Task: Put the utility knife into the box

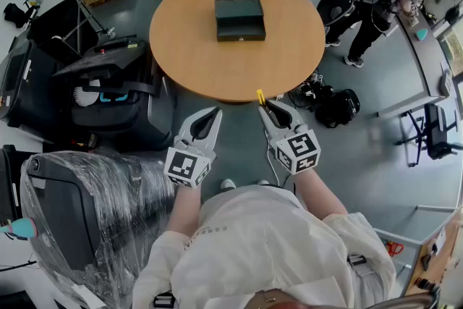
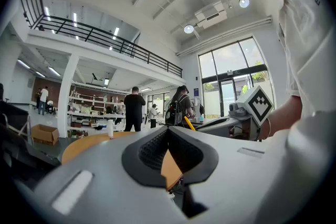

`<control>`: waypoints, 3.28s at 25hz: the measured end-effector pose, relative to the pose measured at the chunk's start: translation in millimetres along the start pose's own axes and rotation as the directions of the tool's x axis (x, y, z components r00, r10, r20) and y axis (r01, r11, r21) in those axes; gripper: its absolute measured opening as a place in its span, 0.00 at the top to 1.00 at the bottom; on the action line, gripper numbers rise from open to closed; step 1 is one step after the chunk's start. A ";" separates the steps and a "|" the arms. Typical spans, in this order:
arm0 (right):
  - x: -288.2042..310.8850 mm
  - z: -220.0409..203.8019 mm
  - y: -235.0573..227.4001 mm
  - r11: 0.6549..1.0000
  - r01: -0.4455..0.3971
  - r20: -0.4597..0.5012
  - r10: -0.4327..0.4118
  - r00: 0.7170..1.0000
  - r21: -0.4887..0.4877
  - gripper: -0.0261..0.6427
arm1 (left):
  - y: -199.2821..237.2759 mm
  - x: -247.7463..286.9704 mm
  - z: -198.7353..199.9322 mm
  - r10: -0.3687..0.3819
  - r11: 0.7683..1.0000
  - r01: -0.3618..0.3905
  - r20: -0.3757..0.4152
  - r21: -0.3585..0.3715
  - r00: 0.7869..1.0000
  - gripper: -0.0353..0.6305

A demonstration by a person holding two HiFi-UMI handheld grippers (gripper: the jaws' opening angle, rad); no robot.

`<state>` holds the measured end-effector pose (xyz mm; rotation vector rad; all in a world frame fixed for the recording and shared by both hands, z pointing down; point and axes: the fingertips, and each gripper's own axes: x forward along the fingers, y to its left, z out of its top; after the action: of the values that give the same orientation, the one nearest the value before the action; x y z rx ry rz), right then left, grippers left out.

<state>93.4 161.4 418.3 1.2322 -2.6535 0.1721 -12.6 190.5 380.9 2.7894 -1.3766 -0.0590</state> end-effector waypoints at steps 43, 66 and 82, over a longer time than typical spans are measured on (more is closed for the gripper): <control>217.8 13.1 -229.1 0.996 -0.071 -0.113 0.076 0.991 0.048 0.88 | 171.4 263.5 -23.6 0.065 0.996 -0.070 -0.080 -0.055 0.995 0.92; 403.7 -100.3 -225.5 0.986 -0.169 -0.540 0.140 0.830 -0.004 0.88 | 284.0 294.4 -95.3 -0.016 0.984 -0.016 -0.177 -0.177 0.984 0.92; 440.4 -185.1 -244.8 0.969 -0.241 -0.798 0.098 0.595 -0.061 0.88 | 312.9 287.4 -127.5 0.016 0.982 -0.061 -0.237 -0.181 0.971 0.92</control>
<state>30.1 -286.6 707.2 0.6039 -1.9170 0.4145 -79.9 -226.6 516.1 2.5206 -1.2949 0.1313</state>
